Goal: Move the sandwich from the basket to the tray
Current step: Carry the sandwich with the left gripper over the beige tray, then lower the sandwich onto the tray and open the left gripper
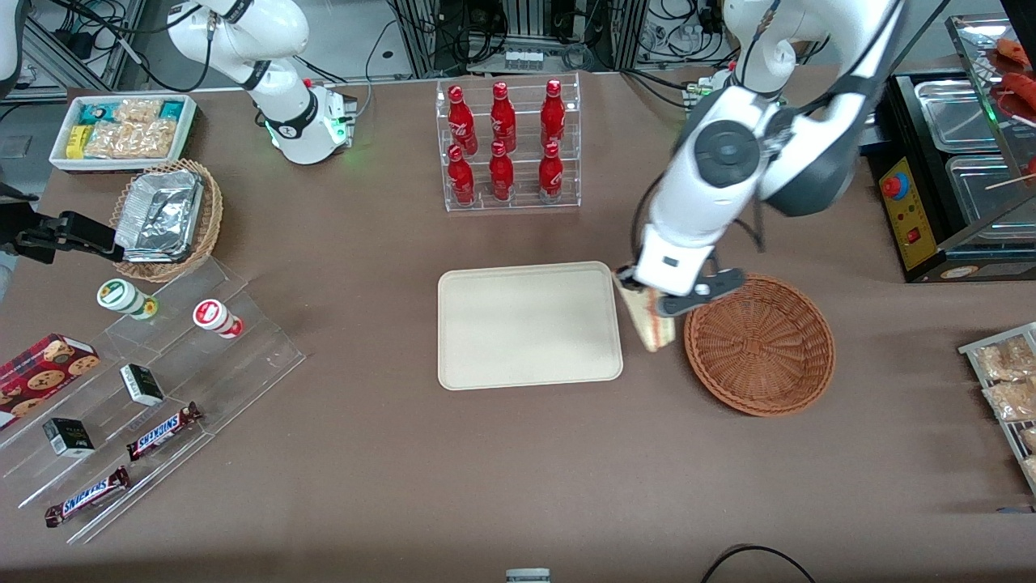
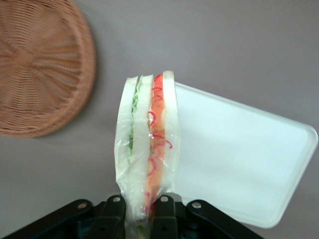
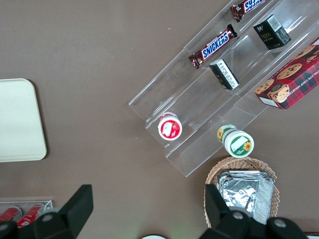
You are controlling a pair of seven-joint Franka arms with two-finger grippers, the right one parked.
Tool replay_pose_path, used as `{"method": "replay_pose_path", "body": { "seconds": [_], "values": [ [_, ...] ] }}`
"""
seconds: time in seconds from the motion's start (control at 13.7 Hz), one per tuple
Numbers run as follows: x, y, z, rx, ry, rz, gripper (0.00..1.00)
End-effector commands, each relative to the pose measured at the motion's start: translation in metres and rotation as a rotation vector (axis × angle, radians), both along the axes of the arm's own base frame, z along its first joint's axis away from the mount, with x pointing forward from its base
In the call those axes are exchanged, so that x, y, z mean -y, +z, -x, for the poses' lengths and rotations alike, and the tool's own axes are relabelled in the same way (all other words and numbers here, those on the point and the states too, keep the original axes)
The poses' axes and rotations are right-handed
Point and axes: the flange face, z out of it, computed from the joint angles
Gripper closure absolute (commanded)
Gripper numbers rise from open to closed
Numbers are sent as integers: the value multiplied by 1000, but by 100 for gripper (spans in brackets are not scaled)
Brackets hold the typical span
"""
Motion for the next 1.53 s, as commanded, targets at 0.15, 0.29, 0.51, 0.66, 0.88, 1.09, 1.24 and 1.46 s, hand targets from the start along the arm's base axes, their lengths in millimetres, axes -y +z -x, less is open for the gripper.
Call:
{"method": "replay_pose_path", "body": {
  "seconds": [0.15,0.29,0.51,0.66,0.88,1.09,1.24,1.46],
  "values": [
    [103,-63,11,11,-203,-68,100],
    [115,-75,18,3,-220,-75,100],
    [151,-112,34,21,-271,-27,100],
    [166,-135,42,47,-319,-42,100],
    [174,-164,46,67,-313,-48,100],
    [184,-190,53,81,-288,-32,100],
    [184,-204,54,81,-285,-54,100],
    [183,-211,58,74,-269,-65,70]
  ]
}}
